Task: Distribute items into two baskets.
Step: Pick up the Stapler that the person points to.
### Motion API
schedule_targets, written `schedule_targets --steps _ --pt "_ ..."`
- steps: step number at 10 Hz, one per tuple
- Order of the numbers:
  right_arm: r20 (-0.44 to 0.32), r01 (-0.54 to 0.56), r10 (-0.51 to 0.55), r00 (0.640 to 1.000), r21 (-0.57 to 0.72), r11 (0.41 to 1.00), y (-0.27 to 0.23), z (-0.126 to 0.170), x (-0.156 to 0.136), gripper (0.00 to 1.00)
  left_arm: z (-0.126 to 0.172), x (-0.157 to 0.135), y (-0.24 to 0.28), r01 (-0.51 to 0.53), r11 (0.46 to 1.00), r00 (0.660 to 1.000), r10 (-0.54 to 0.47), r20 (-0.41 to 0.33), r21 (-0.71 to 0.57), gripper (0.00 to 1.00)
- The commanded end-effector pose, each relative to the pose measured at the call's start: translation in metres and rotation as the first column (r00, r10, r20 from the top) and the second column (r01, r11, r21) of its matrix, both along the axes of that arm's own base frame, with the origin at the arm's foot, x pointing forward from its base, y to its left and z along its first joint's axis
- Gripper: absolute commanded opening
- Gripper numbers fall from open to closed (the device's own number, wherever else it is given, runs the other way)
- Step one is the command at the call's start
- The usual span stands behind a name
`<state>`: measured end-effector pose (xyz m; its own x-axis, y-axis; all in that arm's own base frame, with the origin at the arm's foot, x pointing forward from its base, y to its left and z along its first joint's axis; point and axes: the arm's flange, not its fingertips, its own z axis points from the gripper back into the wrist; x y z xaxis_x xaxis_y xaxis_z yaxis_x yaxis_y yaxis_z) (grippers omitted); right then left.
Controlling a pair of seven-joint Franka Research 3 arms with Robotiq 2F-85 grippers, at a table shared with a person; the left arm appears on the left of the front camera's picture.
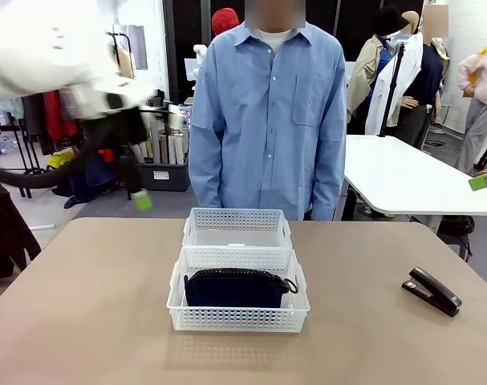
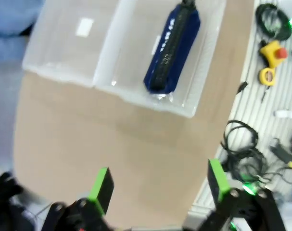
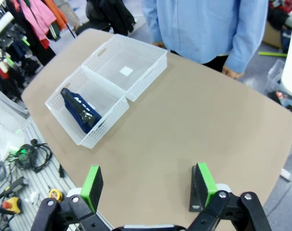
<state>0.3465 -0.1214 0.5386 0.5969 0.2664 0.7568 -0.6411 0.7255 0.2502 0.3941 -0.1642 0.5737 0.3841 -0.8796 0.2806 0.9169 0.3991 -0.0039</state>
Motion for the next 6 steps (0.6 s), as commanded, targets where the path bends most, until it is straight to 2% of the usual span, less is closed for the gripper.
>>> schedule_targets --steps 1,4,6 --pt "0.031 -0.017 0.016 0.999 0.022 1.0 -0.001 0.001 0.002 1.0 -0.011 -0.015 0.048 -0.094 0.99 0.994 0.1 0.052 -0.101 1.0" --pt "0.031 -0.017 0.016 0.999 0.022 1.0 -0.001 0.001 0.002 1.0 -0.007 -0.023 0.122 -0.242 0.933 0.964 0.263 0.046 -0.265 1.0" --pt "0.031 -0.017 0.016 0.999 0.022 1.0 -0.001 0.001 0.002 1.0 -0.002 -0.035 0.155 -0.288 0.883 0.943 0.33 0.052 -0.371 1.0"
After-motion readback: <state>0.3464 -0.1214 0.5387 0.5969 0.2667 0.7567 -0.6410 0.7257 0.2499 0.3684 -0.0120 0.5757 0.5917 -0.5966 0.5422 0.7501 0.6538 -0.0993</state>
